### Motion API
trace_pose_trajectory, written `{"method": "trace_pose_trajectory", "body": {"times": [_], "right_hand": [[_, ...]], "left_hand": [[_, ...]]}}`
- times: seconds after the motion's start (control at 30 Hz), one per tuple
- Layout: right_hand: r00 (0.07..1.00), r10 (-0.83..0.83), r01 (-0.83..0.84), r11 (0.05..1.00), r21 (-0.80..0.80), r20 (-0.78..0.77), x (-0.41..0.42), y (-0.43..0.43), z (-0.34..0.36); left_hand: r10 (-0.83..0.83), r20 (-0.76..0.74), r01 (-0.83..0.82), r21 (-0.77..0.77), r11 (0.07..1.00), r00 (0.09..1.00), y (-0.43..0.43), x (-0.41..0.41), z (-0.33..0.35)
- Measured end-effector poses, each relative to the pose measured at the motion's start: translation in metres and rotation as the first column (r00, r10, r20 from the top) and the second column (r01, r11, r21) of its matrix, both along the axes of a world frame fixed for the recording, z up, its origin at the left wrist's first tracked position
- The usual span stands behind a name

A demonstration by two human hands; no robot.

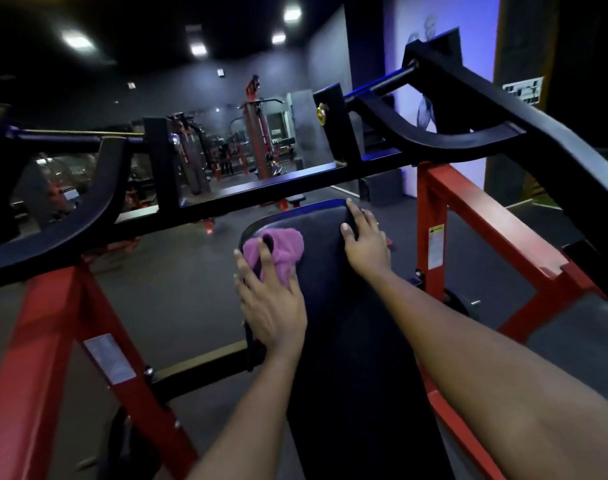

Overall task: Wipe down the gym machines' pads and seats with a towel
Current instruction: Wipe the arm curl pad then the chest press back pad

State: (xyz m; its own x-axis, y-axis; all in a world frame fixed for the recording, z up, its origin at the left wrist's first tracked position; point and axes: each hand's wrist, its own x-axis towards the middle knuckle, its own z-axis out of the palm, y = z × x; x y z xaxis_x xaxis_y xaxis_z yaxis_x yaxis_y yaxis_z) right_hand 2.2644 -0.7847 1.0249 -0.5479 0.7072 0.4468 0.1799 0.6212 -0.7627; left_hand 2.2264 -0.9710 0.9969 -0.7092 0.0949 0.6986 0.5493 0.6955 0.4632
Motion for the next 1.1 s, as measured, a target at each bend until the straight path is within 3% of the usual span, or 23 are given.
{"method": "trace_pose_trajectory", "body": {"times": [0.17,0.23,0.27,0.33,0.43,0.57,0.63,0.7,0.77,0.83,1.0,1.1], "right_hand": [[1.000,0.017,-0.017,1.000,-0.016,0.019,0.002,0.000,0.002],[1.000,0.018,-0.017,0.999,-0.036,0.022,0.003,0.000,0.002],[1.000,0.015,-0.014,0.999,-0.042,0.025,0.003,-0.002,0.002],[0.999,0.007,-0.006,0.999,-0.044,0.032,0.002,-0.003,0.003],[0.999,-0.011,0.012,0.999,-0.034,0.034,0.001,-0.007,0.002],[0.999,-0.015,0.016,0.999,-0.036,0.051,0.002,-0.010,0.003],[0.998,-0.010,0.013,0.999,-0.042,0.057,0.003,-0.009,0.003],[0.998,-0.013,0.015,0.999,-0.037,0.054,0.002,-0.009,0.003],[0.998,-0.022,0.024,0.999,-0.033,0.050,0.001,-0.008,0.002],[0.999,-0.018,0.019,0.999,-0.042,0.035,-0.001,-0.006,0.000],[1.000,0.024,-0.024,1.000,-0.001,-0.006,-0.005,0.006,-0.007],[1.000,0.025,-0.025,1.000,0.008,-0.007,-0.004,0.006,-0.006]], "left_hand": [[-0.053,0.070,0.055,-0.020,0.998,0.996,0.004,-0.051,0.087],[-0.192,0.171,0.201,-0.040,0.979,0.966,-0.002,-0.081,0.113],[-0.293,0.225,0.300,0.006,0.954,0.929,-0.008,-0.092,0.117],[-0.486,0.253,0.425,0.262,0.867,0.836,-0.020,-0.094,0.109],[-0.597,0.145,0.394,0.625,0.674,0.789,-0.033,-0.074,0.062],[-0.638,0.190,0.337,0.719,0.608,0.746,-0.045,-0.077,0.053],[-0.615,0.263,0.387,0.580,0.717,0.743,-0.046,-0.084,0.079],[-0.459,0.281,0.427,0.168,0.888,0.843,-0.036,-0.090,0.107],[-0.336,0.124,0.358,-0.282,0.890,0.934,-0.016,-0.086,0.127],[-0.315,-0.056,0.246,-0.501,0.830,0.948,0.008,-0.074,0.127],[-0.464,-0.321,0.144,-0.675,0.723,0.825,0.020,-0.059,0.100],[-0.523,-0.246,0.297,-0.598,0.745,0.816,-0.006,-0.084,0.108]]}}
